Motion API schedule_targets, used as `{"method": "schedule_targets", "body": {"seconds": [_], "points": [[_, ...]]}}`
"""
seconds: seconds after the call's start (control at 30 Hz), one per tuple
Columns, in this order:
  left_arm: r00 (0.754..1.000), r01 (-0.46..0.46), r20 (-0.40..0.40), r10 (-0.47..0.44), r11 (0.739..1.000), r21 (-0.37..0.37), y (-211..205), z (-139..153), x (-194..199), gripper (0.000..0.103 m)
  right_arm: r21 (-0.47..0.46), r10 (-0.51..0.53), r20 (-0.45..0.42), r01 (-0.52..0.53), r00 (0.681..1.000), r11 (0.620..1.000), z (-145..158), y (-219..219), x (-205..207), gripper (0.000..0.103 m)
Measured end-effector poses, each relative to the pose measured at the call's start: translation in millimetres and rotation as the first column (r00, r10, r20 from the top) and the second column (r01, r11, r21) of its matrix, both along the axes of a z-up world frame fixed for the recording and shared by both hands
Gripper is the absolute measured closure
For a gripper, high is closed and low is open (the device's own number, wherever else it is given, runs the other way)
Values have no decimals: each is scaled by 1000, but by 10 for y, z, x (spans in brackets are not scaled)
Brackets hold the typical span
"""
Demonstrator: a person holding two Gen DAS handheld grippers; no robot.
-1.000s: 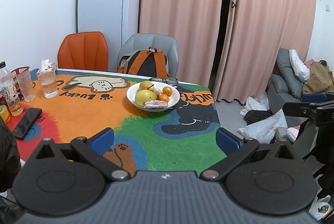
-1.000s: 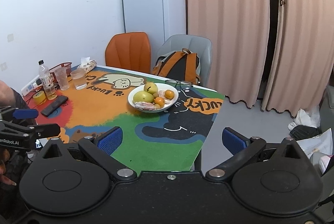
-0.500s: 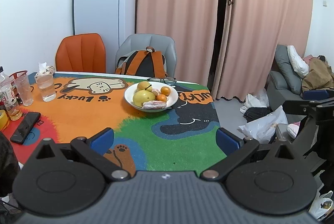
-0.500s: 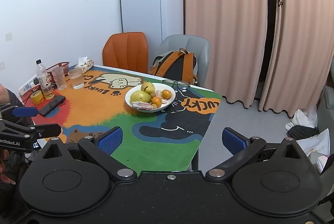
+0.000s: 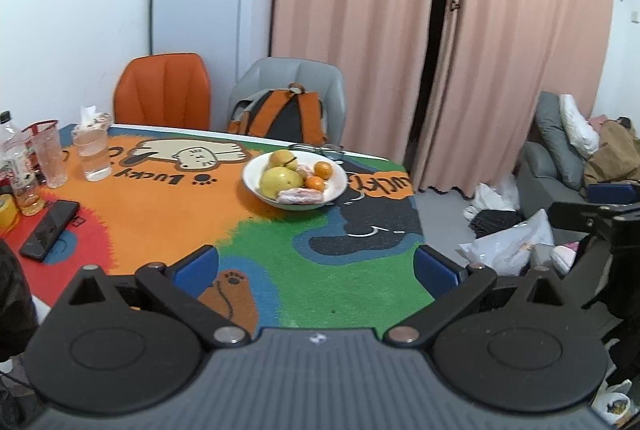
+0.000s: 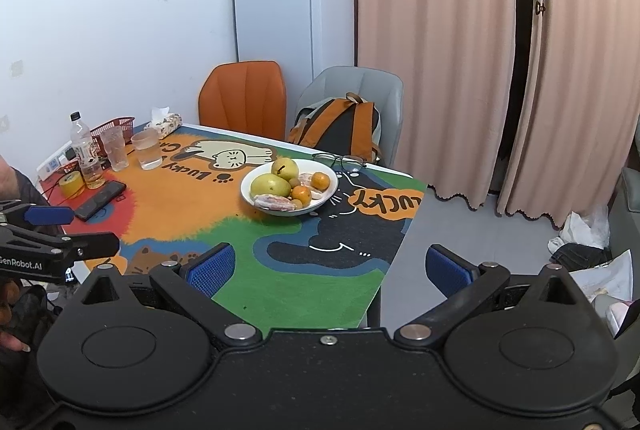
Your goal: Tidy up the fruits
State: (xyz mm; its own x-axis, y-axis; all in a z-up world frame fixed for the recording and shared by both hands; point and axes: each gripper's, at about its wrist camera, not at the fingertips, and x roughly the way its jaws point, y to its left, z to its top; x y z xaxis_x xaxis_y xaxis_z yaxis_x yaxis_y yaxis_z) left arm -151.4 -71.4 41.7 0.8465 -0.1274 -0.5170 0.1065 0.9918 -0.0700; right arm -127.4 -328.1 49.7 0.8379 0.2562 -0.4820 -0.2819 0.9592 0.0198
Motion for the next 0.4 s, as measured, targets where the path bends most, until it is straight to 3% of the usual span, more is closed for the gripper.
{"method": "schedule_targets", "body": {"seconds": [0.4], "points": [[1000, -4, -2, 4, 1000, 8, 8, 4, 21, 0, -5, 0, 4, 0, 1000, 1000, -6, 19, 3, 0]]}}
